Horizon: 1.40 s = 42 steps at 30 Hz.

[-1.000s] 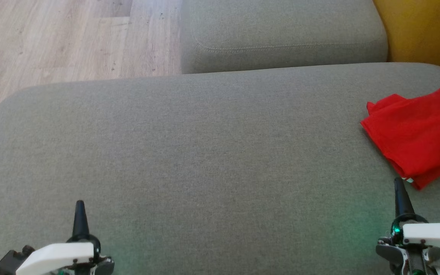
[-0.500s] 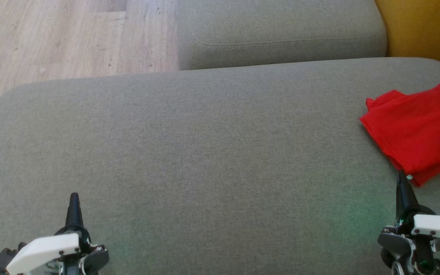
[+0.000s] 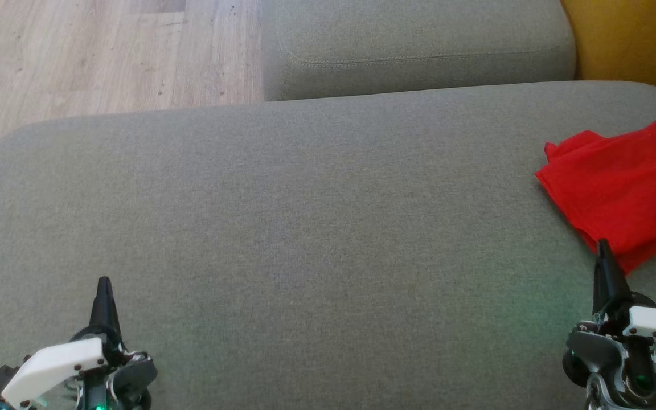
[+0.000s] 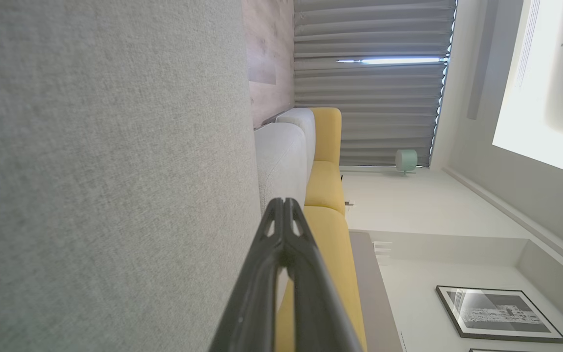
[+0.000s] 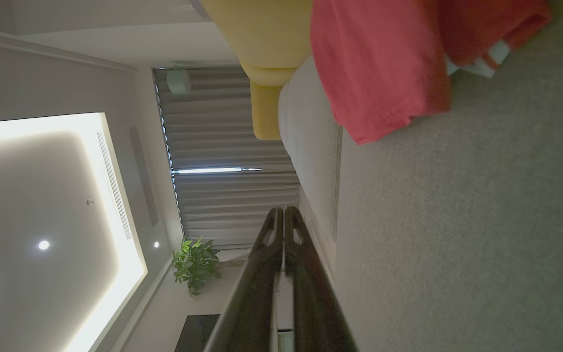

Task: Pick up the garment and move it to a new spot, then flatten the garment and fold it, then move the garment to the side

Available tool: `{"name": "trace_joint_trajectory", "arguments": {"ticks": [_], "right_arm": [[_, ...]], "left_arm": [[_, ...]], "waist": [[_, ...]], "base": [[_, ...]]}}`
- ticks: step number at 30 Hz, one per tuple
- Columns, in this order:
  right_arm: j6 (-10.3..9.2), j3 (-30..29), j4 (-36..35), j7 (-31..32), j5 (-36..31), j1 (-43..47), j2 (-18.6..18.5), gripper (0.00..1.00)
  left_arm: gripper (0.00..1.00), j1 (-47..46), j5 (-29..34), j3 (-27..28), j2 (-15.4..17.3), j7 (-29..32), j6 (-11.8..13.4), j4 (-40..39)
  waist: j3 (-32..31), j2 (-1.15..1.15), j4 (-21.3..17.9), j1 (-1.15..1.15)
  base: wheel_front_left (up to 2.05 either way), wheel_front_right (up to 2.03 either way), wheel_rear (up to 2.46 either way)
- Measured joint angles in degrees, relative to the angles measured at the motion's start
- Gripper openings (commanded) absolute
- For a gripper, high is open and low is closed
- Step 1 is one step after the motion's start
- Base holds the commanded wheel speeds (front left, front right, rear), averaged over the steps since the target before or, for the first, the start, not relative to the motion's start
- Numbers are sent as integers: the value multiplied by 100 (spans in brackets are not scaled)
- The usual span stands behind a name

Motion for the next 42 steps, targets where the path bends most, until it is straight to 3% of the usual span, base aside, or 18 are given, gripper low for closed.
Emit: {"name": "trace_joint_trajectory", "arguments": {"ticks": [42], "right_arm": [[0,-56,10,67,-2,0,3,0]], "left_arm": [[0,0,15,114,-56,58,0,3]], "waist": [[-1,0,0,0]], "base": [[0,0,0]]}}
